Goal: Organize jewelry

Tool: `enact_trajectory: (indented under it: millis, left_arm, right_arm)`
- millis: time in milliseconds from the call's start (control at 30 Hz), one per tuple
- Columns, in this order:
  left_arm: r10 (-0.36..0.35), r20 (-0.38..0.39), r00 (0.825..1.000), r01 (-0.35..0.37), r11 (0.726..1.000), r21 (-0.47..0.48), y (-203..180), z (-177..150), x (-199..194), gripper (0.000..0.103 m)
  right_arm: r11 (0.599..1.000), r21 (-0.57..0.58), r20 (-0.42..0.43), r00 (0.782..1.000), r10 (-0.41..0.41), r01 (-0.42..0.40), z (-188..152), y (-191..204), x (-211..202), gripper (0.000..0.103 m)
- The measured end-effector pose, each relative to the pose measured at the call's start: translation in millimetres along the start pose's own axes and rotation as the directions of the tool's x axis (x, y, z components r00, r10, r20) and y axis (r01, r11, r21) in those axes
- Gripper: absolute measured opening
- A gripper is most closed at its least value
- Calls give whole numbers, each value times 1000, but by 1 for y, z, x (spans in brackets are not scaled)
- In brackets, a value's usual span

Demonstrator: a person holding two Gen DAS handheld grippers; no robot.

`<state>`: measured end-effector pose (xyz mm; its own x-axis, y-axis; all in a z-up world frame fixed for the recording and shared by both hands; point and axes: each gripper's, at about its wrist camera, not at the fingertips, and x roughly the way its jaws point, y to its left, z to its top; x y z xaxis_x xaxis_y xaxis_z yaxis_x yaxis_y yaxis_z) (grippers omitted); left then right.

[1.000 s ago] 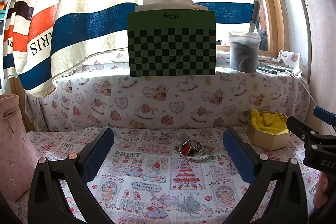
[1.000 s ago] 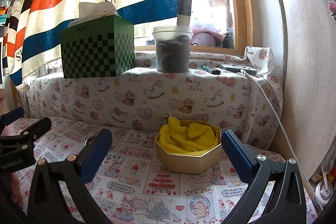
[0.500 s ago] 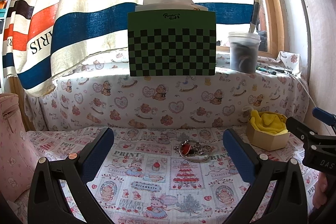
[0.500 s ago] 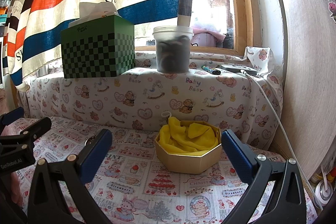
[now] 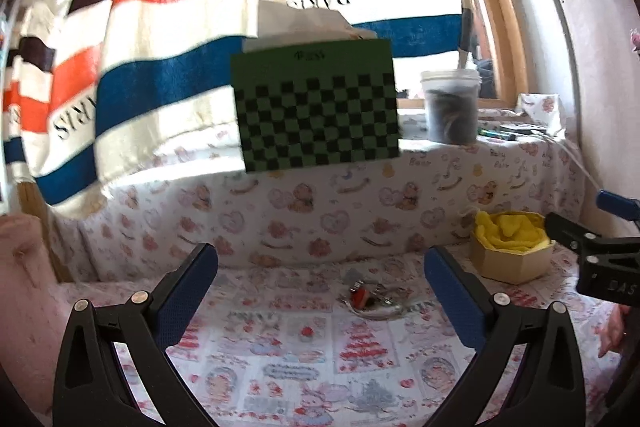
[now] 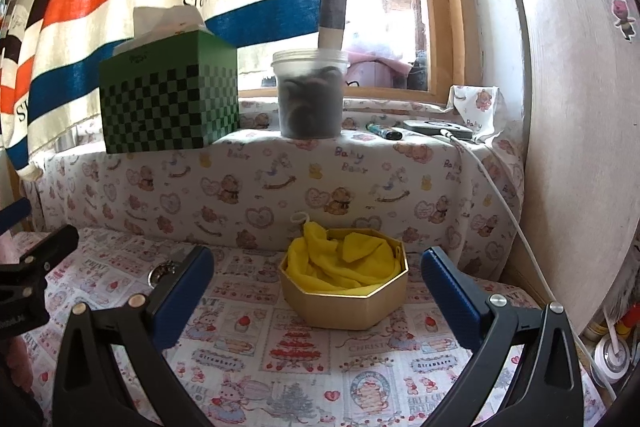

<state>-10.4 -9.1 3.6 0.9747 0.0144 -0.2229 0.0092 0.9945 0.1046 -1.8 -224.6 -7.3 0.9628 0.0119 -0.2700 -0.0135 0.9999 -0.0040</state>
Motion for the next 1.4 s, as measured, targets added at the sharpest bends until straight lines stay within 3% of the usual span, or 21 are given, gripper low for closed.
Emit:
enact_trajectory:
  millis: [200,433,533,600,700,800,867,1033,1100,1167,1200,1300,1367,1400]
  left_arm:
    - [-23,1,1000,23,999,35,-1,2,1,102]
    - [-86,-140,986,86,996,-3,9,4,21,101]
    - [-130,-210,969,117,990,-74,21,3,33,88]
    - [-148,-261,954,121,986,-118,29,2,43,70]
    - [-160,-309,938,119,982,-148,42,2,59,56]
    - [-169,-337,926,123,980,-156,53,0,71,51]
    - [-195,-363,911,138,975,-176,60,-2,81,42]
    - [-218,-389,895,136,964,-228,76,-5,94,34]
    - [-285,-403,870,191,947,-258,75,-4,97,34]
    - [-347,-454,821,256,934,-251,61,-1,105,36]
    - [-356,-490,796,276,933,-230,52,-1,110,36]
    - [-351,-558,752,288,936,-201,26,1,122,40]
    - [-374,-615,694,311,926,-213,8,3,135,62]
    - [-380,-631,676,315,923,-219,1,4,140,66]
  right_arm:
    - [1000,0,-8,1000,-7,7,0,-1,0,103]
    - [1000,-17,-39,999,-2,1,-1,2,5,103]
    - [1000,-7,-54,999,-6,5,-1,-1,7,103]
    - [1000,-5,-65,998,-4,4,-1,-3,9,103]
    - [1000,-12,-95,995,7,-8,-1,-3,14,103]
    - [1000,-2,-112,994,12,-13,-1,-5,18,103]
    - [1000,3,-125,992,17,-17,-1,-6,20,103]
    - [1000,13,-157,987,28,-26,-2,-7,27,103]
    - [999,22,-169,984,48,-45,-2,-9,29,103]
    - [997,44,-190,979,67,-60,-3,-13,35,103]
    - [997,55,-197,978,69,-59,-4,-15,36,103]
    - [992,117,-213,975,66,-42,-5,-28,42,103]
    - [989,140,-221,973,69,-38,-6,-36,46,103]
    - [988,151,-233,971,62,-27,-7,-39,49,103]
